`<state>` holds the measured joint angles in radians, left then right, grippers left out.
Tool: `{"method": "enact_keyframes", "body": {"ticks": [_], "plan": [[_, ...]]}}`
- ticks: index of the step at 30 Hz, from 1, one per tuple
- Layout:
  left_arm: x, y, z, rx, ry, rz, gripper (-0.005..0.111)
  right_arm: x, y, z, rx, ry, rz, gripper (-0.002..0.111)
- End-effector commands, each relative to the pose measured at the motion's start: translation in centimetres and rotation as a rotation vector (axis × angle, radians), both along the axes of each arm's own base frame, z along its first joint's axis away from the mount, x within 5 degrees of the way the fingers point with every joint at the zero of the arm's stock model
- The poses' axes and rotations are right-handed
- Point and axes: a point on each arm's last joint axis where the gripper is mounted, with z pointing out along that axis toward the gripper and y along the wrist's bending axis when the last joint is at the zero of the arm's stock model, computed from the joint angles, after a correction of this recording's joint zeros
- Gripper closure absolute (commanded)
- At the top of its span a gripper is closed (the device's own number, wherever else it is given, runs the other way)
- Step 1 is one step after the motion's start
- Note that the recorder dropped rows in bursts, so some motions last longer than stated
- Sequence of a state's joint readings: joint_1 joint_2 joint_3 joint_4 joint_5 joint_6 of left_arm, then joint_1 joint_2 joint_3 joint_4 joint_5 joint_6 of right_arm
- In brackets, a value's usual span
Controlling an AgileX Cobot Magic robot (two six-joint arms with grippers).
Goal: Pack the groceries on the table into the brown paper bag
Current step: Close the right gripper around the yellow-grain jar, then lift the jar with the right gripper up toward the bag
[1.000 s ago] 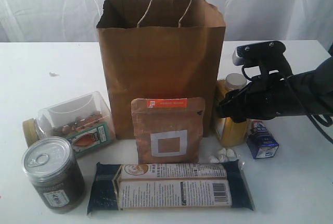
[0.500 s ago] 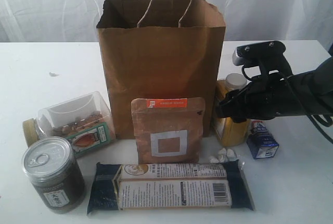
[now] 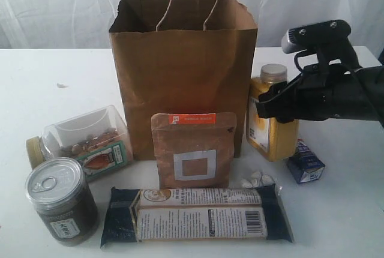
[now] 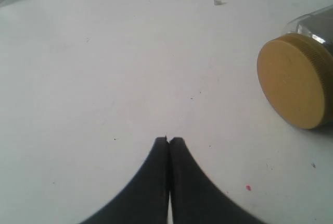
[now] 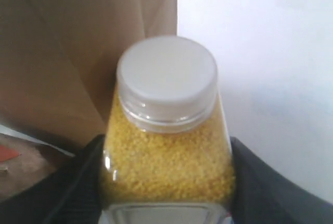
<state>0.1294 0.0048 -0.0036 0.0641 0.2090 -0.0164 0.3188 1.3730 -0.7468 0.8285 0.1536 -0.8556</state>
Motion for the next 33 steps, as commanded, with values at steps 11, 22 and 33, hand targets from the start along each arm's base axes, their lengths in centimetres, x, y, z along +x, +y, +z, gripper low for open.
{"method": "enact_keyframes", "body": {"ticks": [11, 22, 33], "plan": [[0.0, 0.0, -0.1, -0.001, -0.002, -0.003, 0.107, -2.4, -0.7, 5.1, 0.061, -0.17, 0.009, 0.108], [0.0, 0.0, -0.1, -0.001, -0.002, -0.003, 0.107, -7.4, -1.7, 8.5, -0.003, -0.227, 0.143, 0.108], [0.0, 0.0, -0.1, -0.001, -0.002, -0.003, 0.107, -10.0, -3.1, 13.0, 0.181, -0.425, 0.003, 0.108]]}}
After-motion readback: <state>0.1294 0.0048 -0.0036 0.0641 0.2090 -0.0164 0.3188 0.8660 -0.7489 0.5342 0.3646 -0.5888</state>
